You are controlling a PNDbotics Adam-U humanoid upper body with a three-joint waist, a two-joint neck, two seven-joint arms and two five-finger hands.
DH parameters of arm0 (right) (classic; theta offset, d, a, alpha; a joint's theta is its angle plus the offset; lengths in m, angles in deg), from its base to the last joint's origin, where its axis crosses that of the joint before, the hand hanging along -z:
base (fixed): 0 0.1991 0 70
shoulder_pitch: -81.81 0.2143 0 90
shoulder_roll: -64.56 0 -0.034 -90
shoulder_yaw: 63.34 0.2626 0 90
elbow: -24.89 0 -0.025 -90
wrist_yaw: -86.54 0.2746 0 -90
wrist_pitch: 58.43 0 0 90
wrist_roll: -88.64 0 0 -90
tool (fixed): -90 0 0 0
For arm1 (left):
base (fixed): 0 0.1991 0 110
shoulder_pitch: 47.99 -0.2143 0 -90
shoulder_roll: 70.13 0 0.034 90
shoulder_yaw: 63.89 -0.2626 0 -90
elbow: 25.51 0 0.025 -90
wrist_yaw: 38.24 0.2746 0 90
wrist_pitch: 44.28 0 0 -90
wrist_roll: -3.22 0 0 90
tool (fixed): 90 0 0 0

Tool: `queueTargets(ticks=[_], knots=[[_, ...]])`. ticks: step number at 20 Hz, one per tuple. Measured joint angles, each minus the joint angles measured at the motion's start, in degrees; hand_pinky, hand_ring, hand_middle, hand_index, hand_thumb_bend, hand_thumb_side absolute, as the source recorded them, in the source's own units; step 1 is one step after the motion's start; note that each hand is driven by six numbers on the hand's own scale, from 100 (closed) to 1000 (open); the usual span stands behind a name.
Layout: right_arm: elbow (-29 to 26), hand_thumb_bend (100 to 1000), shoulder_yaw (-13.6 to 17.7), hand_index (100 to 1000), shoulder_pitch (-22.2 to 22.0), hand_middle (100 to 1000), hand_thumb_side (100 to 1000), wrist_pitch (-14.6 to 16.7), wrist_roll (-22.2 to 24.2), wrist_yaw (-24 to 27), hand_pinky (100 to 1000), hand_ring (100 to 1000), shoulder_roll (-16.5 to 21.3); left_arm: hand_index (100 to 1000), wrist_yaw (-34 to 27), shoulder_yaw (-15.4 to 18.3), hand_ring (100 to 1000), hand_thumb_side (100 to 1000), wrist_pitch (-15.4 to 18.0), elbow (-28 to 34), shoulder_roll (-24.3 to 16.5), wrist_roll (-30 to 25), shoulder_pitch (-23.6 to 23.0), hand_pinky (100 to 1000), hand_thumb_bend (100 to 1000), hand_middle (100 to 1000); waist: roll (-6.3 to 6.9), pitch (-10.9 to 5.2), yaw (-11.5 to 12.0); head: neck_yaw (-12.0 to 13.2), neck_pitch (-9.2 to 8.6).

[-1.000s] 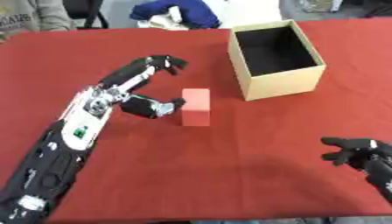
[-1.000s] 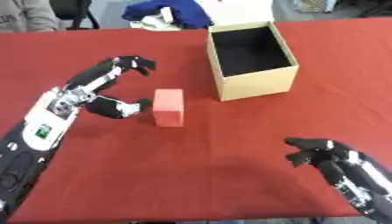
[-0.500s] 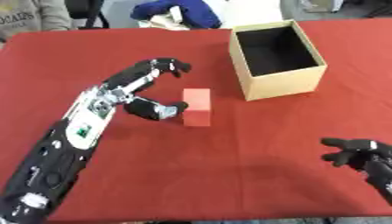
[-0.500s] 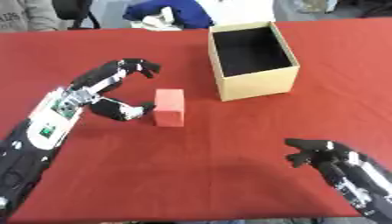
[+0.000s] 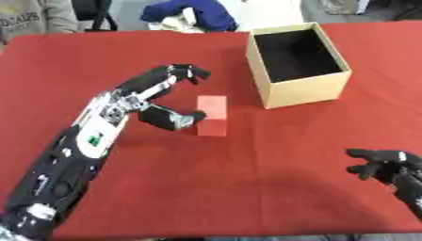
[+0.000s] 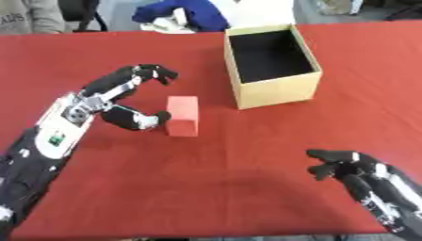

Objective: Pick up objects on the table and place them in the box.

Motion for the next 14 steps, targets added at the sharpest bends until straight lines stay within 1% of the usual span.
queueTargets(ticks=[14], knots=[[0.0,100,-0.2,823,0.0,587,556,0.1,0.1,0.1,845,948,0.0,942,3.2,-1.3,790,602,1.3,-5.5,0.0,0.5,2.3,1000,369,822,-0.12,-0.17,-0.4,0.4,0.0]])
